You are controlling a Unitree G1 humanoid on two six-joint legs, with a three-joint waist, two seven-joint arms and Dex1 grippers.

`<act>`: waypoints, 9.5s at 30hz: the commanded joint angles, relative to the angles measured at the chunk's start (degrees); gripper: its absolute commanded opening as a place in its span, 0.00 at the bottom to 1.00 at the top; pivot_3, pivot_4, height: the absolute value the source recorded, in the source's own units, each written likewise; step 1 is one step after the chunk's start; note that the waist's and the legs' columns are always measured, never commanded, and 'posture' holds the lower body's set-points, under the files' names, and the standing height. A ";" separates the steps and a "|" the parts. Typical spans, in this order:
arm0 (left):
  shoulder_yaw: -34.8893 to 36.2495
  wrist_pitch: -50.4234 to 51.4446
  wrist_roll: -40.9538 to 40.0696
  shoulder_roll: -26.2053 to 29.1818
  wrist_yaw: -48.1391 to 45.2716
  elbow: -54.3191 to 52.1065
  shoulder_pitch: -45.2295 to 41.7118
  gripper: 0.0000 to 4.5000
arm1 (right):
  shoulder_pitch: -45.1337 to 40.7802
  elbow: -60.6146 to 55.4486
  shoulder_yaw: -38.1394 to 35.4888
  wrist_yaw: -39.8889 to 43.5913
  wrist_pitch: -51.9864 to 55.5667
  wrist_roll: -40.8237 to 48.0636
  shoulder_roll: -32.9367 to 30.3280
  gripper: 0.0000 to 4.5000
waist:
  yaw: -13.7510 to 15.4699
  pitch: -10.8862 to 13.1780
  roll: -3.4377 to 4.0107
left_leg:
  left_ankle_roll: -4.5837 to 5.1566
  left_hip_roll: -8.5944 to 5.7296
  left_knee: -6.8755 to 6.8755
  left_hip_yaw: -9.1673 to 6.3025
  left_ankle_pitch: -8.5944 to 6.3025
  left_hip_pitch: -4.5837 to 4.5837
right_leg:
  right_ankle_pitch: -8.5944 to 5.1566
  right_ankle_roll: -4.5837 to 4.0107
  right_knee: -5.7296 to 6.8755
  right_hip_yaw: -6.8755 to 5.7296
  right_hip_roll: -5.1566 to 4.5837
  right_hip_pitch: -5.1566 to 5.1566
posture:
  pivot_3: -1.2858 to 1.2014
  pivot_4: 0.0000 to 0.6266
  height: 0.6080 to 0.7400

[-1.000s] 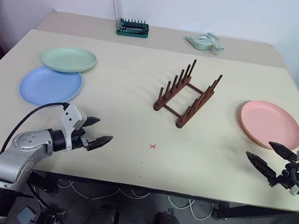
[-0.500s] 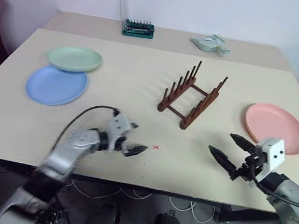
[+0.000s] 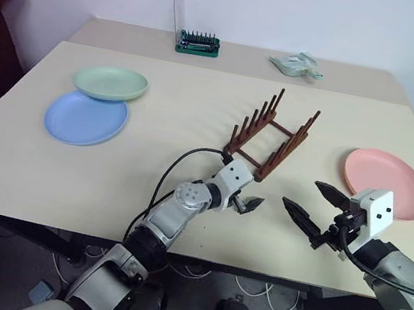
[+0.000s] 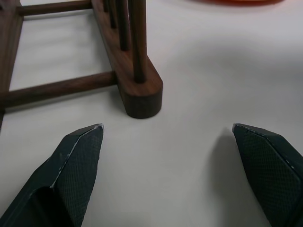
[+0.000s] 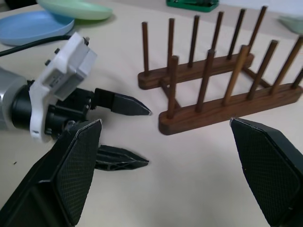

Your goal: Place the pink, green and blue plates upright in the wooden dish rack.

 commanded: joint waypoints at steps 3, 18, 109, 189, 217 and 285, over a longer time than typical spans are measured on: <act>-0.23 -2.55 2.11 -3.20 2.22 11.57 -3.37 1.00 | -0.82 -1.07 0.47 0.23 -1.19 0.22 0.13 0.98 | 0.68 -0.01 -0.01 | 0.02 -0.01 0.01 0.00 -0.01 0.00 | 0.06 0.11 -0.17 -0.01 0.00 0.09 | 0.52 0.24 1.00; 5.00 -6.29 1.13 -4.03 4.04 17.34 -6.44 0.16 | 0.48 -1.50 1.31 -0.06 -1.61 -0.68 0.12 1.00 | 0.43 -0.02 0.00 | 0.12 -0.04 -0.01 0.02 -0.07 0.01 | 0.12 0.21 -0.30 -0.01 -0.04 0.10 | 0.52 0.24 1.00; 9.45 -9.43 -3.62 17.39 -10.38 2.33 1.89 0.00 | -21.15 33.94 19.21 -7.84 -11.22 -32.21 3.02 0.01 | -2.26 -0.07 0.02 | 0.07 0.20 -0.22 0.09 -0.05 0.29 | 0.35 -0.21 -0.17 0.01 0.10 0.11 | 0.52 0.24 1.00; 11.83 7.63 -25.39 25.80 -30.76 -31.63 8.99 0.00 | -37.80 28.31 -6.53 -5.07 16.75 35.66 -5.94 0.00 | -1.56 0.27 0.38 | 0.12 0.25 -0.13 0.08 -0.06 -0.59 | 0.41 -0.30 -0.28 -0.13 0.08 -0.63 | 0.52 0.24 1.00; 11.15 4.92 -24.31 25.46 -31.29 -28.81 9.13 0.00 | -42.27 36.75 -12.53 -7.08 10.57 30.21 -4.15 0.65 | -2.44 0.27 0.39 | 0.12 0.24 -0.11 0.09 -0.06 -0.59 | 0.42 -0.29 -0.20 -0.12 0.08 -0.66 | 0.52 0.24 1.00; 58.48 6.09 -34.66 27.89 26.17 16.77 -18.42 0.12 | -34.73 1.02 20.44 3.99 1.77 -11.10 -8.05 0.67 | -2.60 0.35 -0.56 | -0.23 0.20 -0.05 0.08 0.13 -0.65 | 0.42 -0.28 0.46 -0.14 0.02 -1.11 | 0.52 0.24 1.00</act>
